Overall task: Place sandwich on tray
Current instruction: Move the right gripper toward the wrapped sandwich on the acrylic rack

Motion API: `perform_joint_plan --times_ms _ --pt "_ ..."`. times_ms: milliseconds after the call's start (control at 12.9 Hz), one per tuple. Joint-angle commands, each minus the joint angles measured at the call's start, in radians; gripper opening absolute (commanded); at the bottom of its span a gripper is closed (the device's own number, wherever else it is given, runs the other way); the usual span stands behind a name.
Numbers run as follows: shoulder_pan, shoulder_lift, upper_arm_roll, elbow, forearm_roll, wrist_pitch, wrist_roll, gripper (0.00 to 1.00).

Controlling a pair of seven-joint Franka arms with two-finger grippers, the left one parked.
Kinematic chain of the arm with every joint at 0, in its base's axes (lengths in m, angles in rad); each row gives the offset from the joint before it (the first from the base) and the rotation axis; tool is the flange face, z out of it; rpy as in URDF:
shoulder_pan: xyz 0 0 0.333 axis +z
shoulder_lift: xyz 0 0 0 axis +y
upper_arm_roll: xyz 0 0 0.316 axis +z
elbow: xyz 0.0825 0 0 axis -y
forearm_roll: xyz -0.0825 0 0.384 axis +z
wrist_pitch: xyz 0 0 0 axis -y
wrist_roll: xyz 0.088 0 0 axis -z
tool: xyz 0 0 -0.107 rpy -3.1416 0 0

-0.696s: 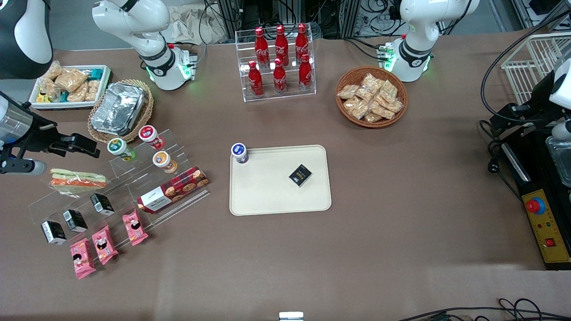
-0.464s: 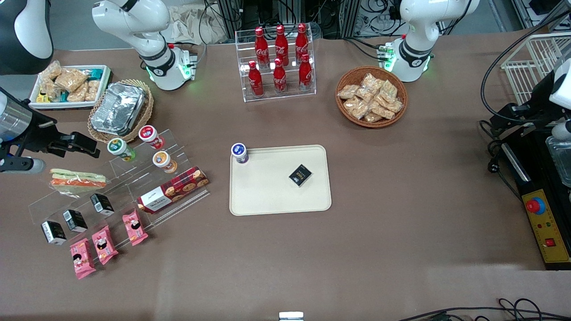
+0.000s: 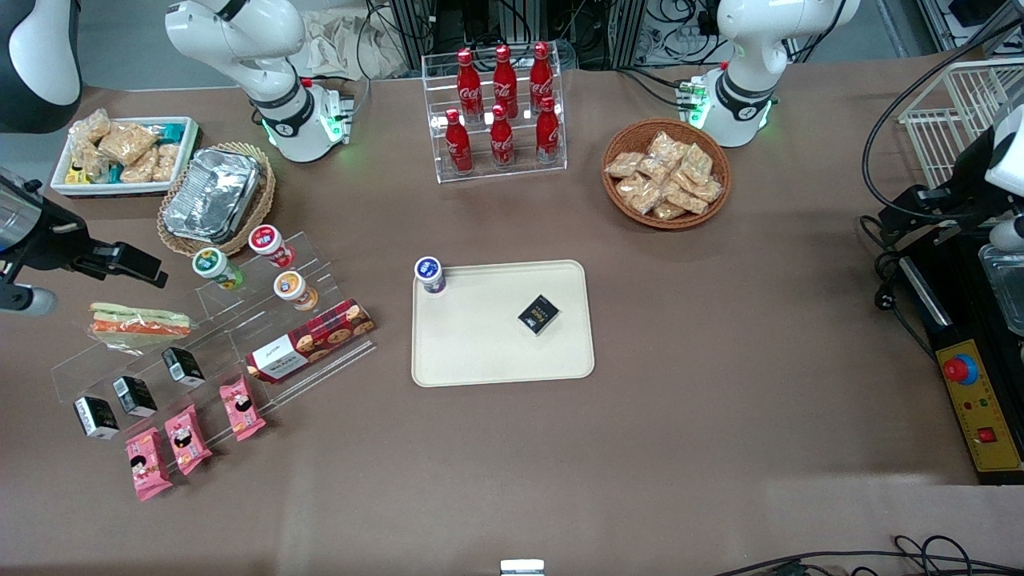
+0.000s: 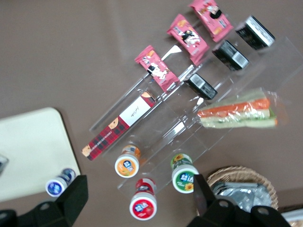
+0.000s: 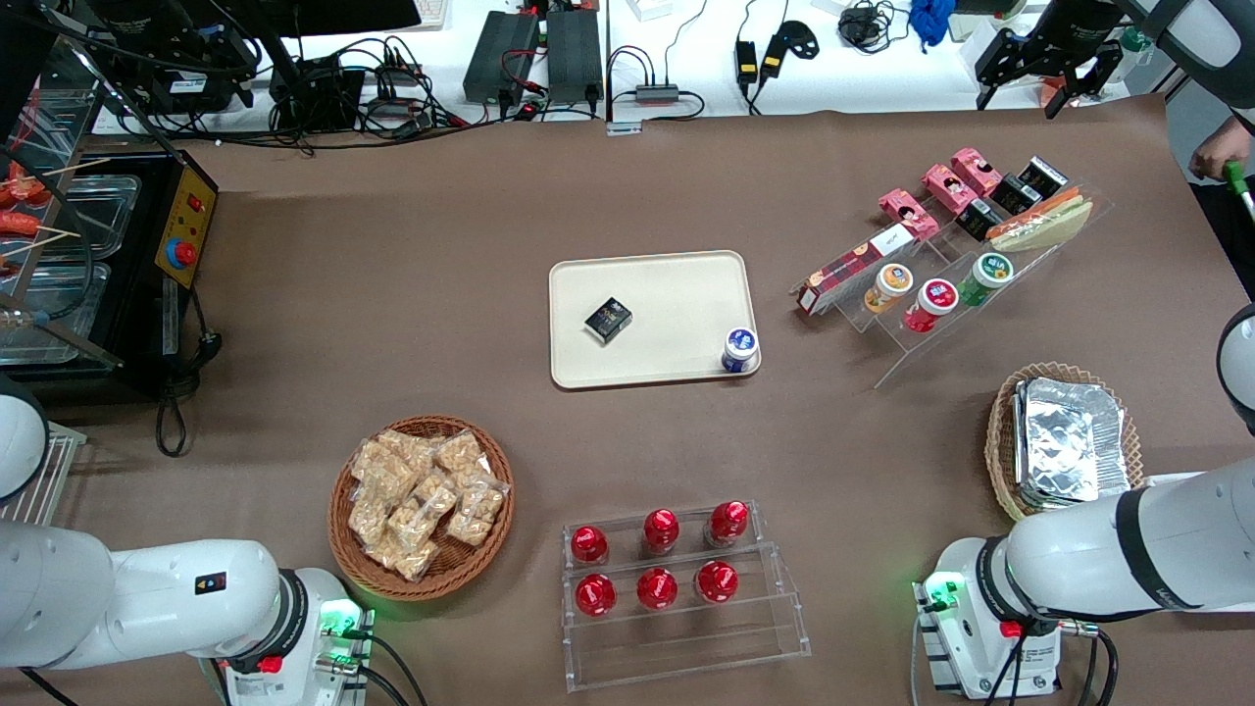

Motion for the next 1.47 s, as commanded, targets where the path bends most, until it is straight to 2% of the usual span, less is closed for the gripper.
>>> perform_joint_plan --times_ms 0,310,464,1006,1238,1393 --pt "-0.003 0.007 0.003 0.022 -0.039 -0.010 0.115 0.99" --pt "-0.003 0.003 -0.011 0.025 -0.091 -0.001 0.409 0.99" --pt "-0.003 0.009 -0.011 0.026 -0.113 -0.002 0.495 0.99" --pt "-0.055 0.086 -0.046 0.019 -0.117 0.021 0.749 0.98" --pt "-0.084 0.115 -0.050 0.017 -0.117 0.074 0.998 0.98" --pt "-0.086 0.153 -0.057 0.017 -0.123 0.113 1.080 0.98"
